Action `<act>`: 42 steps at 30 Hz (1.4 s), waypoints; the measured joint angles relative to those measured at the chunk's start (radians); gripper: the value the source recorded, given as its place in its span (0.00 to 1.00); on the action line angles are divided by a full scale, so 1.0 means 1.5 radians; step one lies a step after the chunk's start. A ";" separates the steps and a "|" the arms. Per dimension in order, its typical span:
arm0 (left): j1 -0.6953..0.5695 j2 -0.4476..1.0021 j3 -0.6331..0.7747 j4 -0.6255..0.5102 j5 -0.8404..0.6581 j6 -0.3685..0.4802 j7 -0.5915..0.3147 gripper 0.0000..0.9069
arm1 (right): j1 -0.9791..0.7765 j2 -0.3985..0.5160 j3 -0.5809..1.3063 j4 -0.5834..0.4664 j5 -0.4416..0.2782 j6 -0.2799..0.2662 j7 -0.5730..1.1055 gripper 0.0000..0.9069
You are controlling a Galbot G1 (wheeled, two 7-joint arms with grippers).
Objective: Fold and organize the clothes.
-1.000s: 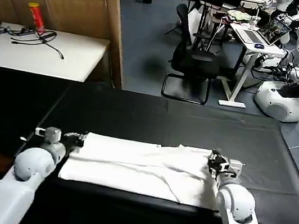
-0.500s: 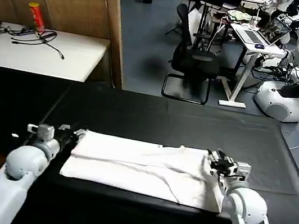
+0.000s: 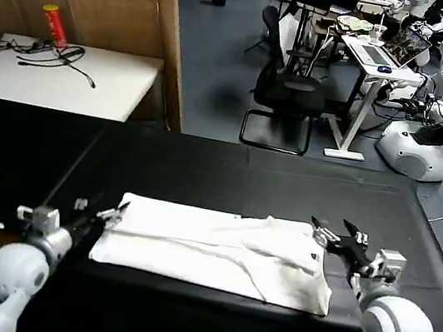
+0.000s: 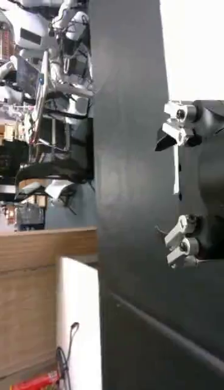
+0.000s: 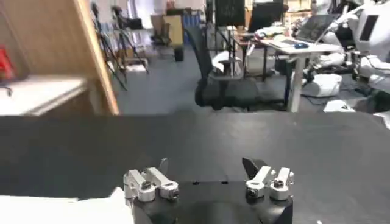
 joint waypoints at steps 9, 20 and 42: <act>0.039 -0.036 -0.007 0.011 0.017 -0.020 0.007 0.97 | -0.046 0.004 0.025 0.061 0.000 0.018 0.004 0.97; 0.059 -0.066 -0.007 0.032 0.030 -0.042 0.020 0.62 | -0.054 0.007 0.026 0.085 -0.003 0.031 0.019 0.97; 0.046 -0.053 0.000 0.041 0.089 -0.009 0.027 0.00 | -0.041 0.013 0.020 0.088 -0.012 0.045 0.021 0.97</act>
